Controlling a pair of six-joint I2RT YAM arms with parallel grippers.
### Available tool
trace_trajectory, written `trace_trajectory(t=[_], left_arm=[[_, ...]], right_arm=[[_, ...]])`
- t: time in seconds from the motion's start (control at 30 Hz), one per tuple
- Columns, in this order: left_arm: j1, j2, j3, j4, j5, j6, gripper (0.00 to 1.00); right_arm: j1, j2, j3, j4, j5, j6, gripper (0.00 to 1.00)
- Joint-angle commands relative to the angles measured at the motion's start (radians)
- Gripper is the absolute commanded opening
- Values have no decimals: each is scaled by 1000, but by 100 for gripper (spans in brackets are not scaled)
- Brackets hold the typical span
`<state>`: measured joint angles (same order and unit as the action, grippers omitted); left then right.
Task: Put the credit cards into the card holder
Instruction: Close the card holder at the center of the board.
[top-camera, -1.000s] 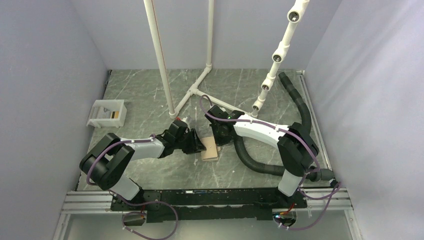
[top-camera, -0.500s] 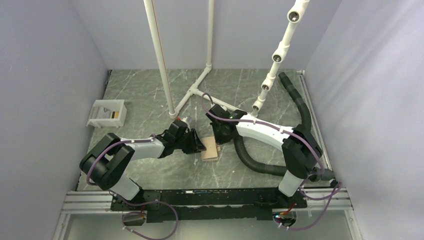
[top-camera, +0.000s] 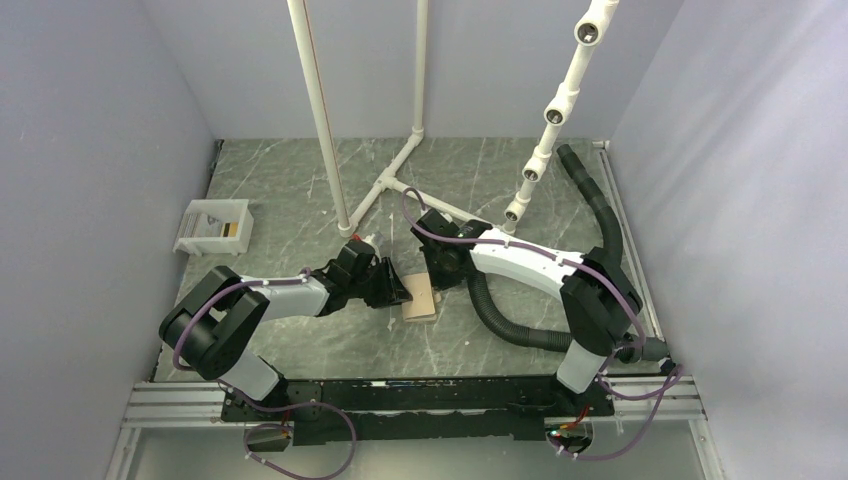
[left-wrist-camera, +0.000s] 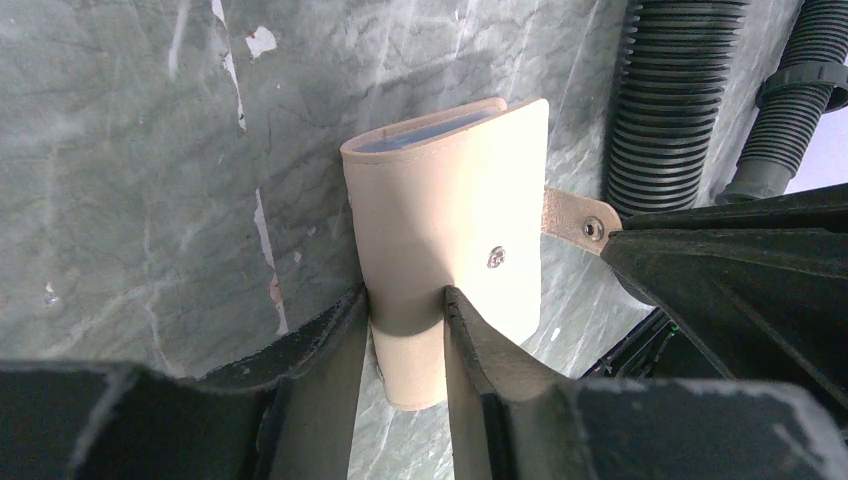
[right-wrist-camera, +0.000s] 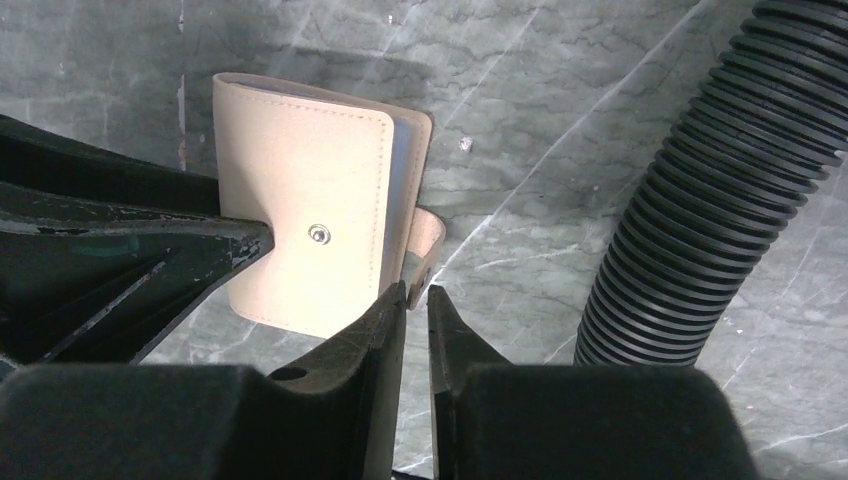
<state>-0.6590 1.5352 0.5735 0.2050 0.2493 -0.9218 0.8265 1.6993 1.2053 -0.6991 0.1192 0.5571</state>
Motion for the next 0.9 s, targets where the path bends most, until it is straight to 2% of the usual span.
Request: trace_trajectory(t=[0.0, 0.23, 0.3, 0.43, 0.73, 0.87], left_arm=[[-7, 35, -34, -76, -86, 31, 37], [-8, 30, -36, -74, -85, 29, 37], [-8, 27, -35, -76, -86, 29, 37], [-8, 23, -37, -78, -87, 29, 37], [-8, 20, -43, -70, -83, 28, 36], [-8, 20, -43, -68, -81, 28, 36]], right_arm=[[0, 6, 15, 10, -10, -8, 15], [0, 6, 8, 15, -6, -8, 0], [-1, 8, 8, 12, -6, -8, 0], [-2, 5, 4, 13, -6, -9, 9], [-5, 8, -5, 21, -10, -13, 8], [-7, 13, -5, 19, -14, -16, 11]])
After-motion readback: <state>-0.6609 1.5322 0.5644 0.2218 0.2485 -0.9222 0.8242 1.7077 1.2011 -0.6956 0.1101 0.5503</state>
